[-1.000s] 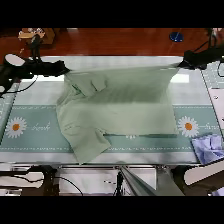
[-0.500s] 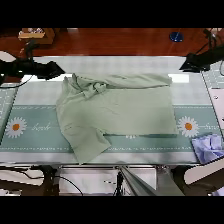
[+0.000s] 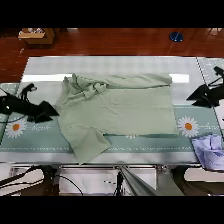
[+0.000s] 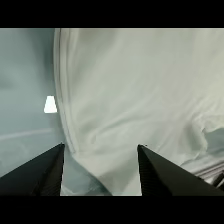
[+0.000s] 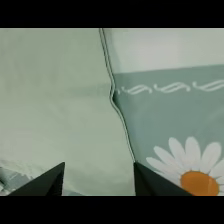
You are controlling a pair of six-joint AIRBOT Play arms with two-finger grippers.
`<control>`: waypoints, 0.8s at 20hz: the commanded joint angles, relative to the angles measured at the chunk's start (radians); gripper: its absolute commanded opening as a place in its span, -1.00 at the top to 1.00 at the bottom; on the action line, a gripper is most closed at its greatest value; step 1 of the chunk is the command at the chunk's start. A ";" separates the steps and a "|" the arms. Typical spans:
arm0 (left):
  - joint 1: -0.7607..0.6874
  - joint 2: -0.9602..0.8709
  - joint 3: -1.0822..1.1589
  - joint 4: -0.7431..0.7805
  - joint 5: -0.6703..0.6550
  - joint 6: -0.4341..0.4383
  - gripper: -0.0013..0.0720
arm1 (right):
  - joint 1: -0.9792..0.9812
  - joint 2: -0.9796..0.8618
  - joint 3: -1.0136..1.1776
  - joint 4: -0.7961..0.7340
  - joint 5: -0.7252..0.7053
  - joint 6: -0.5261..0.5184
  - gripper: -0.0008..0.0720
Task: Fold the shirts.
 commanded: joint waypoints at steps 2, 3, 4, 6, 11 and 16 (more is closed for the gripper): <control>0.007 0.049 -0.177 0.019 0.011 0.006 -0.55 | -0.063 0.083 -0.214 0.081 -0.055 -0.071 -0.42; 0.008 0.049 -0.183 0.037 0.011 0.005 -0.55 | -0.062 0.086 -0.223 0.086 -0.057 -0.076 -0.42; 0.007 0.049 -0.186 0.065 0.011 0.005 -0.55 | -0.063 0.085 -0.227 0.097 -0.056 -0.076 -0.42; 0.006 0.049 -0.186 0.079 0.015 0.005 -0.55 | -0.063 0.085 -0.228 0.104 -0.059 -0.078 -0.42; -0.069 0.025 -0.187 -0.037 0.165 -0.006 -0.55 | -0.063 0.085 -0.228 0.110 -0.041 -0.078 -0.41; -0.236 -0.045 -0.187 -0.094 0.277 -0.017 -0.18 | -0.063 0.085 -0.228 0.139 -0.013 -0.075 -0.41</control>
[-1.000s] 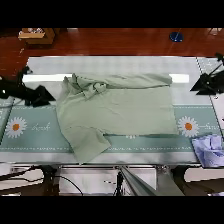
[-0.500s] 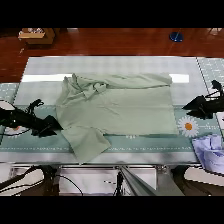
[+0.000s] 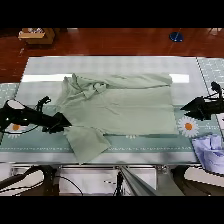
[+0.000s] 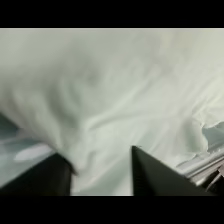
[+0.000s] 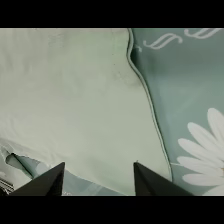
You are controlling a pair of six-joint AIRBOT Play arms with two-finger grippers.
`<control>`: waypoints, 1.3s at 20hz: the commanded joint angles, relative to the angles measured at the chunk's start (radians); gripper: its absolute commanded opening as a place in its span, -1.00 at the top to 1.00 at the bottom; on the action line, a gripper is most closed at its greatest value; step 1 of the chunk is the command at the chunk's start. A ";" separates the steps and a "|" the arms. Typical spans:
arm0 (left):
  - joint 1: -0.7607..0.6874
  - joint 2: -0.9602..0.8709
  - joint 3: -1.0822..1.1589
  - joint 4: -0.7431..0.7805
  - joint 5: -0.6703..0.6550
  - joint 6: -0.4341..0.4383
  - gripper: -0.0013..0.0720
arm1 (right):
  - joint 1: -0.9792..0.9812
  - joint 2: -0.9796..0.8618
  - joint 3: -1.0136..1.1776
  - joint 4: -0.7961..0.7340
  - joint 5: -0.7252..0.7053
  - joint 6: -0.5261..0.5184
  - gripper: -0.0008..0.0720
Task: Fold the shirts.
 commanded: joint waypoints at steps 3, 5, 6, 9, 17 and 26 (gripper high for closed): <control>-0.087 -0.037 -0.002 -0.013 0.096 0.011 0.87 | -0.001 0.001 -0.001 -0.027 0.047 0.002 -0.41; -0.064 -0.033 -0.002 -0.011 0.073 0.023 0.87 | -0.006 0.012 -0.025 -0.111 0.050 0.006 -0.42; -0.053 -0.033 -0.002 -0.011 0.057 0.032 0.88 | -0.020 0.029 -0.060 -0.145 0.031 0.008 -0.42; -0.039 -0.033 -0.002 -0.011 0.040 0.042 0.87 | -0.101 0.089 -0.182 -0.153 -0.018 0.008 -0.46; -0.039 -0.033 -0.002 -0.012 0.011 0.060 0.87 | -0.130 0.105 -0.384 -0.053 -0.164 -0.010 -0.46; -0.039 -0.005 0.054 -0.038 -0.009 0.092 0.88 | -0.130 0.108 -0.453 0.241 -0.232 -0.139 0.91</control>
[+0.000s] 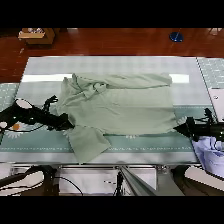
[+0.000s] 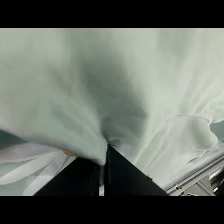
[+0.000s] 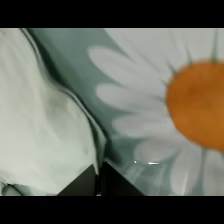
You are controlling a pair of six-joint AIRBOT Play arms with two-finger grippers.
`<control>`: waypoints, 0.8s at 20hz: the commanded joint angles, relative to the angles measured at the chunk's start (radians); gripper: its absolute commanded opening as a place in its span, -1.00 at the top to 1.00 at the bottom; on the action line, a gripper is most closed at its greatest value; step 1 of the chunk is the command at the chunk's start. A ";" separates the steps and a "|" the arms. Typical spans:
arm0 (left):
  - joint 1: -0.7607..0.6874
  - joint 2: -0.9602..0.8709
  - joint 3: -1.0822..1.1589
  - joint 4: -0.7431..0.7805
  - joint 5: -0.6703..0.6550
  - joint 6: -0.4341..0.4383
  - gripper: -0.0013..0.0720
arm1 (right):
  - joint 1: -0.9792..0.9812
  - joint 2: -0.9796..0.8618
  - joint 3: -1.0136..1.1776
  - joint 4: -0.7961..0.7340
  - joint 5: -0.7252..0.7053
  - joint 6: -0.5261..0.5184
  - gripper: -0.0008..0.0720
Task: Fold the shirts.
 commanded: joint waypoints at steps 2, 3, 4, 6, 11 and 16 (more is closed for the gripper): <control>0.001 0.096 0.106 -0.033 -0.045 0.016 0.88 | 0.000 0.038 0.047 0.341 0.168 -0.180 0.91; 0.001 0.151 0.159 -0.050 -0.057 0.022 0.88 | 0.000 0.074 0.085 0.435 0.222 -0.199 0.91; 0.001 0.217 0.224 -0.078 -0.060 0.022 0.88 | 0.000 0.125 0.134 0.527 0.256 -0.218 0.91; 0.001 0.364 0.401 -0.129 -0.047 0.022 0.88 | 0.000 0.252 0.266 0.653 0.244 -0.222 0.91; 0.001 0.605 0.924 -0.117 0.072 0.017 0.88 | 0.007 0.422 0.665 0.826 0.101 -0.089 0.91; 0.001 0.637 1.291 -0.051 -0.023 -0.106 0.88 | 0.006 0.438 1.088 0.803 0.114 0.124 0.91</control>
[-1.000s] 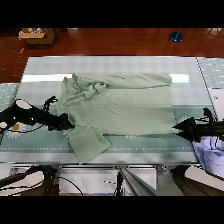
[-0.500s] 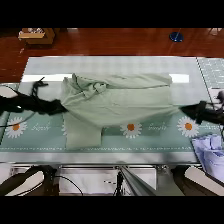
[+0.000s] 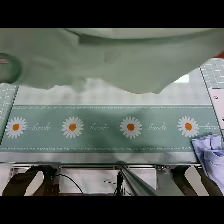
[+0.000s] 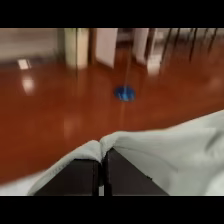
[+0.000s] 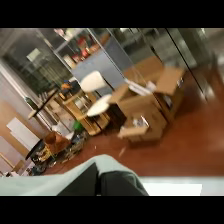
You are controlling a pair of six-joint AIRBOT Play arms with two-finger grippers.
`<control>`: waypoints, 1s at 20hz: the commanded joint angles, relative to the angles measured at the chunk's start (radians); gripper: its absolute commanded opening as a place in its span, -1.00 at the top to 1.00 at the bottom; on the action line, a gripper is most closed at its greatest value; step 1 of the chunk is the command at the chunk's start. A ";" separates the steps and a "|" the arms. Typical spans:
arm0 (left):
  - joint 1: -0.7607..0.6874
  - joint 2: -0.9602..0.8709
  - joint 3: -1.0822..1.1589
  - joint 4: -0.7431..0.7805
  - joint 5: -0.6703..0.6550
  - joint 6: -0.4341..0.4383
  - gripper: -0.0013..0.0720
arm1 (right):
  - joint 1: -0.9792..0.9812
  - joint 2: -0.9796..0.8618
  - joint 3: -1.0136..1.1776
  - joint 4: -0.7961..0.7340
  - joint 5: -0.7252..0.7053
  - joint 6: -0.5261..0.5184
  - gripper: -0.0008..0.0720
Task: Fold the shirts.
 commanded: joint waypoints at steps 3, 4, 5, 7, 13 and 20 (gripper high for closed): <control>0.000 0.035 0.340 0.029 -0.156 -0.120 0.88 | 0.000 0.020 0.489 -0.113 0.061 0.218 0.91; 0.000 0.042 0.375 0.029 -0.188 -0.134 0.88 | 0.000 0.020 0.580 -0.174 0.077 0.229 0.91; 0.000 0.056 0.396 0.037 -0.211 -0.135 0.88 | 0.000 0.020 0.670 -0.240 0.093 0.234 0.91; 0.000 0.106 0.404 0.117 -0.240 -0.174 0.88 | 0.000 0.029 0.792 -0.392 0.122 0.266 0.91; 0.000 0.178 0.396 0.259 -0.490 -0.247 0.88 | 0.000 0.110 0.811 -0.665 0.356 0.317 0.92; 0.000 0.163 0.267 0.312 -0.578 -0.146 0.88 | 0.000 0.102 0.810 -0.783 0.451 0.319 0.92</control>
